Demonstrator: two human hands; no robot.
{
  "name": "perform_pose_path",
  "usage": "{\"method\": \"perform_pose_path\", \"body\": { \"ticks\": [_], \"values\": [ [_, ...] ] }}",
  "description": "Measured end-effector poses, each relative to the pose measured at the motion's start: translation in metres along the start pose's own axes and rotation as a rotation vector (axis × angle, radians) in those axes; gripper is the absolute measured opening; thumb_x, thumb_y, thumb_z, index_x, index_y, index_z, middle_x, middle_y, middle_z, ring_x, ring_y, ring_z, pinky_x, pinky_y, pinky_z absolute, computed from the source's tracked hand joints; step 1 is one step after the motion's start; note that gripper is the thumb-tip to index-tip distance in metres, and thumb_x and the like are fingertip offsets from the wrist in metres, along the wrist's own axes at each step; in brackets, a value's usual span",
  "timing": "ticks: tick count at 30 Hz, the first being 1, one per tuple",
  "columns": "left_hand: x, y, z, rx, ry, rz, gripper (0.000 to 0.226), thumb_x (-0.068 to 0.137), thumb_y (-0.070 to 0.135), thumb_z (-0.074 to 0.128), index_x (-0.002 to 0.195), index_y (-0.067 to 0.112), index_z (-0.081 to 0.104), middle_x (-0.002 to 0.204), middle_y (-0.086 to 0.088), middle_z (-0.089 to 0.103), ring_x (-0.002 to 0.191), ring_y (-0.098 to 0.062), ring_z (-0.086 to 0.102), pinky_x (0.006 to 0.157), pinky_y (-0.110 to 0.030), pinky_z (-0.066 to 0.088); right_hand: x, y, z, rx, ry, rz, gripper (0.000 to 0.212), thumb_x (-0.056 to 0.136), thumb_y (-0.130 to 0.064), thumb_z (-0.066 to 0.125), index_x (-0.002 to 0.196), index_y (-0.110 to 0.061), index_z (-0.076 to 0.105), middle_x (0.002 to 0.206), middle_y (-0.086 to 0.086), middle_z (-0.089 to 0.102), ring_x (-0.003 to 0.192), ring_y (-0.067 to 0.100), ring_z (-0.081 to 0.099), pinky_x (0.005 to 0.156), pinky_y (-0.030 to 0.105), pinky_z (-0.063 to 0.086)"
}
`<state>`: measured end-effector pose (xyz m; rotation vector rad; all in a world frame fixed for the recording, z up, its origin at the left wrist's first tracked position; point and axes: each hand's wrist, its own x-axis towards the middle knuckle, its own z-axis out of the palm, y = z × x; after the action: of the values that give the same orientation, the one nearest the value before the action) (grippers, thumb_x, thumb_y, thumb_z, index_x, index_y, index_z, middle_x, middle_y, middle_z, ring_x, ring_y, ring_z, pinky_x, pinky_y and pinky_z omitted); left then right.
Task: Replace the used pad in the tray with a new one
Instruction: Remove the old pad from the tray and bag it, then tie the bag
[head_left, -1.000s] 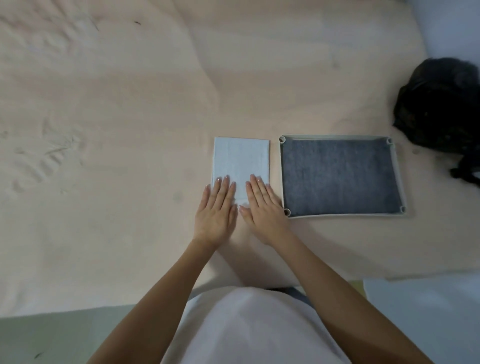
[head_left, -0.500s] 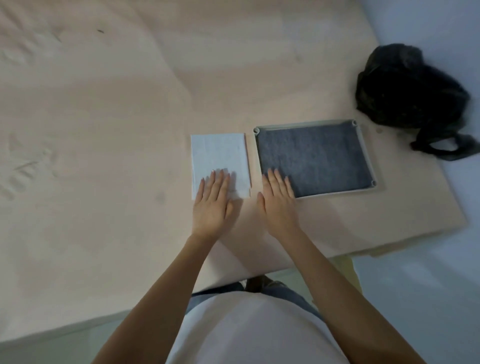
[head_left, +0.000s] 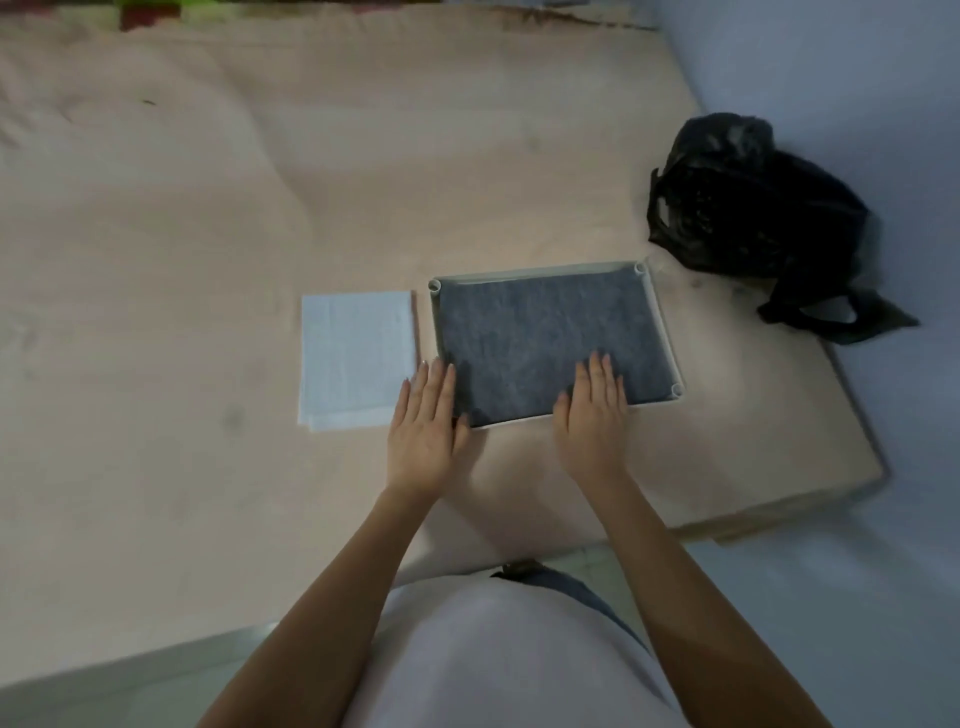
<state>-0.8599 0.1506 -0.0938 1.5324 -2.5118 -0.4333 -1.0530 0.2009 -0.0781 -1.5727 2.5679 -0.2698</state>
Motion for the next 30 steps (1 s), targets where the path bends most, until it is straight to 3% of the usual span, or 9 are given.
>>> {"method": "perform_pose_path", "body": {
  "ticks": [5,8,12,16,30],
  "values": [
    [0.017,0.039,0.011,0.043,0.031,-0.105,0.062,0.096,0.038,0.023,0.148,0.007,0.026,0.156,-0.01,0.022,0.146,-0.023,0.014,0.118,-0.039,0.006,0.028,0.057,-0.011,0.02,0.007,0.043,0.058,0.092,-0.026,0.026,0.133,0.01,0.045,0.144,0.024,0.04,0.137,0.036,0.035,0.113,0.048,0.026],
    [0.025,0.058,0.02,0.095,0.049,-0.203,0.062,0.094,0.038,0.027,0.145,0.003,0.033,0.153,-0.015,0.03,0.143,-0.027,0.024,0.118,-0.037,0.004,0.044,0.085,-0.013,0.047,-0.027,0.033,0.061,0.092,-0.029,0.024,0.142,0.006,0.033,0.152,0.02,0.029,0.142,0.033,0.025,0.116,0.04,0.013],
    [0.029,0.072,0.031,0.145,0.061,-0.293,0.064,0.094,0.039,0.026,0.146,0.002,0.029,0.154,-0.017,0.025,0.144,-0.03,0.021,0.118,-0.033,-0.005,0.057,0.108,-0.015,0.058,-0.058,-0.046,0.064,0.092,-0.031,0.023,0.146,0.003,0.023,0.156,0.017,0.018,0.145,0.028,0.015,0.117,0.033,0.002],
    [0.029,0.077,0.034,0.142,0.091,-0.358,0.064,0.094,0.039,0.027,0.146,0.002,0.031,0.154,-0.018,0.026,0.143,-0.03,0.024,0.118,-0.032,-0.003,0.06,0.117,-0.015,0.07,-0.101,-0.11,0.065,0.092,-0.031,0.027,0.148,0.002,0.017,0.157,0.016,0.012,0.146,0.028,0.013,0.118,0.033,0.004],
    [0.027,0.069,0.029,0.185,0.067,-0.386,0.062,0.091,0.037,0.031,0.143,0.004,0.039,0.149,-0.018,0.035,0.139,-0.03,0.032,0.116,-0.034,0.006,0.058,0.108,-0.017,0.094,-0.137,-0.162,0.071,0.09,-0.039,0.016,0.145,0.005,0.027,0.155,0.021,0.015,0.144,0.034,0.015,0.117,0.038,0.012]
  ]
}}
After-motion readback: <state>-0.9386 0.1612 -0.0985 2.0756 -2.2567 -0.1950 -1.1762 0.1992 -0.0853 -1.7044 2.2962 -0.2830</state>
